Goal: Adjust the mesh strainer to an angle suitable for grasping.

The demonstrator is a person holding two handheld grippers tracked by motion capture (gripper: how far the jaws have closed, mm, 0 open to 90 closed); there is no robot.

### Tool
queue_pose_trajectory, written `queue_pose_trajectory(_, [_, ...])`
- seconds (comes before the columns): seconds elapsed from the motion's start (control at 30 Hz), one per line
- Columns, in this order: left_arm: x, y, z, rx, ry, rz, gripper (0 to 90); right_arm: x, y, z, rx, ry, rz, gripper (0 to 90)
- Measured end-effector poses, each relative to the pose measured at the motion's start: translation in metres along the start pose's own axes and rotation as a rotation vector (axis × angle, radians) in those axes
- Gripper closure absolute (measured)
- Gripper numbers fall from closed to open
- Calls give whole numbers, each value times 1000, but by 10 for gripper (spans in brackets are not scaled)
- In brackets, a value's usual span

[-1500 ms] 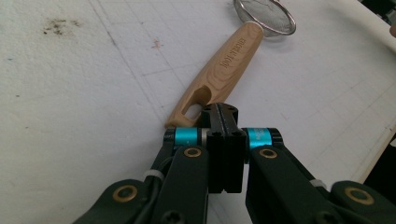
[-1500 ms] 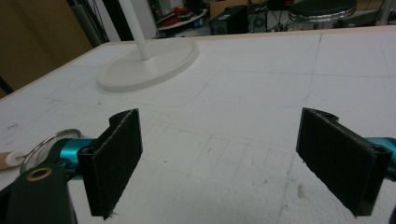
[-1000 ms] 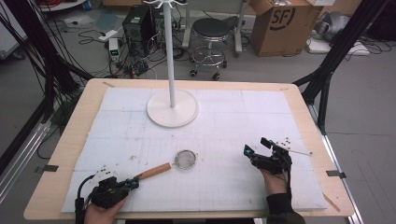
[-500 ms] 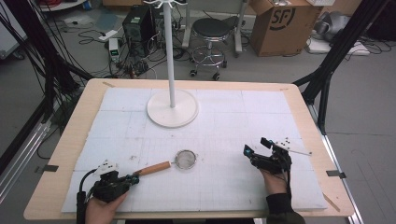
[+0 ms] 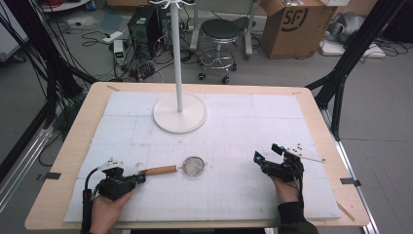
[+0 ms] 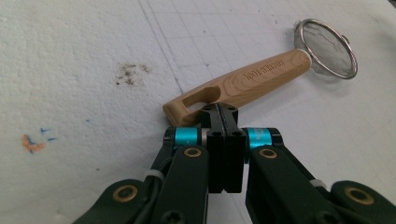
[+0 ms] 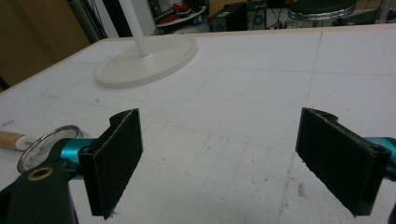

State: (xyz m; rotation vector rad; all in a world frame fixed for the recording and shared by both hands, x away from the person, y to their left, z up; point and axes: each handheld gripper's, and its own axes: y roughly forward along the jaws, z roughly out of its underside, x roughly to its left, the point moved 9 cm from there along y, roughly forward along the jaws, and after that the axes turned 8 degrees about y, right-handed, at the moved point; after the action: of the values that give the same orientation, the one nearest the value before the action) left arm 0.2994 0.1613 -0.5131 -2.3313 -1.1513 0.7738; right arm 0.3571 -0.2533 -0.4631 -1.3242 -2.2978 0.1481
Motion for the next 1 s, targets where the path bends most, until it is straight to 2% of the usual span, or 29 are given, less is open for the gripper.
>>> queue_pose_trajectory(0.17, [4, 2, -3, -2, -20, 10, 900, 0, 0, 0, 1, -1, -1, 141])
queue_pose_trajectory(0.4, [9, 6, -8, -11, -28, -10, 900, 1, 2, 0, 2, 0, -1, 141])
queue_pose_trajectory(0.63, [18, 13, -17, -25, -75, -36, 900, 2, 3, 1, 4, -4, -4, 141])
queue_pose_trajectory(1.0, [27, 21, -26, -39, -102, -51, 900, 3, 7, -1, 2, -3, -10, 142])
